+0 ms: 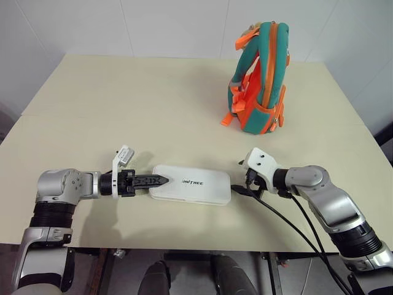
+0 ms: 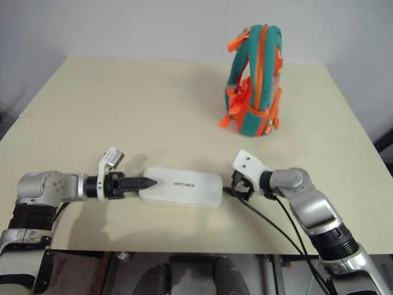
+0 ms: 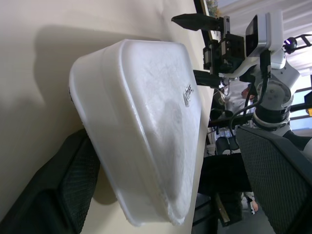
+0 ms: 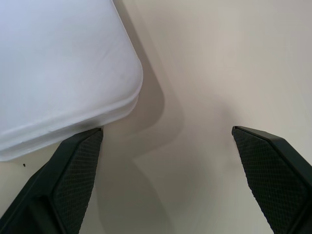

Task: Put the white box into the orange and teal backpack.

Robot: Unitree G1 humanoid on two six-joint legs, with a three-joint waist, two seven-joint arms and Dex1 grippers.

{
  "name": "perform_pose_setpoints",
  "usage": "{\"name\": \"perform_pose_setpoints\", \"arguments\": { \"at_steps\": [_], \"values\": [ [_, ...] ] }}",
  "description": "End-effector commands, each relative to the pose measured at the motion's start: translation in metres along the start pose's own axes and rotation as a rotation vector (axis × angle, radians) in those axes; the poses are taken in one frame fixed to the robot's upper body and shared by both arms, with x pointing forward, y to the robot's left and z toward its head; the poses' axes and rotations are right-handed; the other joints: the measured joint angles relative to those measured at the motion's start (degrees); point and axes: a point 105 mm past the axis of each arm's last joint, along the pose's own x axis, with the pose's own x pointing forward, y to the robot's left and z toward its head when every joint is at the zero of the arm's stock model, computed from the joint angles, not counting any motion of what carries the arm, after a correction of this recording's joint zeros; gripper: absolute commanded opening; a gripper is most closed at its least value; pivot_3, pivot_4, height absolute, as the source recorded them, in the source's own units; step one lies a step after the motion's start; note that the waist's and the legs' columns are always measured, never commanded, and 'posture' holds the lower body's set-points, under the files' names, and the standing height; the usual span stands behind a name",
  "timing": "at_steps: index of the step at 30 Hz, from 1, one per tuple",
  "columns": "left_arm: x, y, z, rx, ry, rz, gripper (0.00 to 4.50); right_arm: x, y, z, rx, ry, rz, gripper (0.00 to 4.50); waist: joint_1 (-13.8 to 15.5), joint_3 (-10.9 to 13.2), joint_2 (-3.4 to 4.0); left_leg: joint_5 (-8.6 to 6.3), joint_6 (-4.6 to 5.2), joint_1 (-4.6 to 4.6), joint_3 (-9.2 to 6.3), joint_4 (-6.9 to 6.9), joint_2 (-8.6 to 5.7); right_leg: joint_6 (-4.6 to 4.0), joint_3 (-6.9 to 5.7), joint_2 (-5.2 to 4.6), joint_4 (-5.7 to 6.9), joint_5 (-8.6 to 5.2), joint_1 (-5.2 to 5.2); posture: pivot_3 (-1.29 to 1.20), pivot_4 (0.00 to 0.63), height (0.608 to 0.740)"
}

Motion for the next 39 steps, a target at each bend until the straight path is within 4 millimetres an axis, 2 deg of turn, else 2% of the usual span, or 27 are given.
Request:
{"name": "perform_pose_setpoints", "arguments": {
  "at_steps": [1, 2, 4, 11, 14, 20, 24, 29, 33, 39],
  "values": [
    [0.002, -0.002, 0.007, 0.025, -0.018, -0.011, 4.49, -0.001, -0.001, 0.005, -0.015, -0.020, -0.002, 4.50, 0.00, 0.00, 0.00, 0.00, 0.00, 0.00, 0.00, 0.00, 0.00, 0.00, 0.00, 0.00, 0.00, 0.00, 0.00, 0.00, 0.150, 0.740],
    [0.002, -0.002, 0.008, 0.026, -0.022, -0.011, 4.49, -0.001, -0.001, 0.005, -0.015, -0.020, -0.003, 4.50, 0.00, 0.00, 0.00, 0.00, 0.00, 0.00, 0.00, 0.00, 0.00, 0.00, 0.00, 0.00, 0.00, 0.00, 0.00, 0.00, 0.150, 0.740],
    [0.002, -0.001, 0.009, 0.029, -0.026, -0.009, 4.11, -0.002, -0.001, 0.005, -0.015, -0.019, -0.005, 4.50, 0.00, 0.00, 0.00, 0.00, 0.00, 0.00, -0.01, 0.01, 0.00, 0.00, 0.00, 0.00, 0.01, 0.00, 0.00, 0.00, 0.150, 0.740],
    [0.004, 0.001, 0.009, 0.044, -0.004, 0.001, 2.02, -0.004, -0.004, 0.004, -0.015, -0.015, -0.016, 4.50, -0.01, 0.00, 0.00, 0.00, 0.00, -0.03, -0.01, -0.02, 0.00, 0.01, 0.00, 0.00, -0.01, 0.00, -0.02, 0.00, 0.150, 0.740],
    [0.004, 0.001, 0.011, 0.043, -0.012, 0.000, 1.42, -0.005, -0.005, 0.005, -0.017, -0.018, -0.024, 4.50, -0.02, 0.00, 0.00, 0.00, 0.00, -0.01, -0.01, 0.03, 0.00, 0.01, 0.00, 0.00, -0.01, 0.01, 0.01, 0.00, 0.150, 0.740],
    [0.000, 0.001, 0.020, 0.039, -0.075, 0.014, 1.33, -0.012, -0.015, 0.009, -0.015, -0.044, -0.076, 4.50, -0.06, 0.00, -0.01, 0.00, 0.00, -0.02, -0.01, 0.13, -0.01, 0.06, 0.01, 0.00, 0.00, 0.04, 0.05, 0.00, 0.150, 0.740],
    [-0.009, -0.001, 0.030, 0.033, -0.169, 0.013, 1.33, -0.024, -0.042, 0.019, 0.026, -0.123, -0.236, 4.50, -0.30, 0.00, -0.01, 0.00, 0.00, -0.04, -0.02, 0.15, -0.01, 0.08, 0.01, 0.00, 0.01, 0.05, 0.04, 0.00, 0.150, 0.740],
    [-0.020, -0.006, 0.036, 0.005, -0.255, 0.017, 1.33, -0.046, -0.080, 0.032, 0.105, -0.247, -0.487, 4.50, -0.40, 0.00, -0.01, 0.00, 0.00, -0.03, -0.01, 0.12, 0.00, 0.09, 0.04, 0.00, 0.02, 0.06, 0.01, 0.00, 0.150, 0.740],
    [-0.030, -0.011, 0.039, -0.008, -0.315, 0.026, 1.33, -0.062, -0.103, 0.043, 0.176, -0.354, -0.681, 4.50, -0.36, 0.00, -0.01, 0.00, 0.00, -0.04, -0.02, 0.06, 0.00, 0.09, 0.03, -0.01, 0.02, 0.06, -0.01, 0.00, 0.150, 0.740],
    [-0.045, -0.012, 0.042, -0.031, -0.383, 0.054, 1.32, -0.059, -0.112, 0.061, 0.282, -0.454, -0.753, 4.50, -0.47, 0.00, -0.01, 0.01, -0.03, -0.05, 0.00, -0.15, 0.00, 0.09, 0.05, -0.03, -0.01, 0.05, -0.10, 0.00, 0.150, 0.740]
  ]
}}
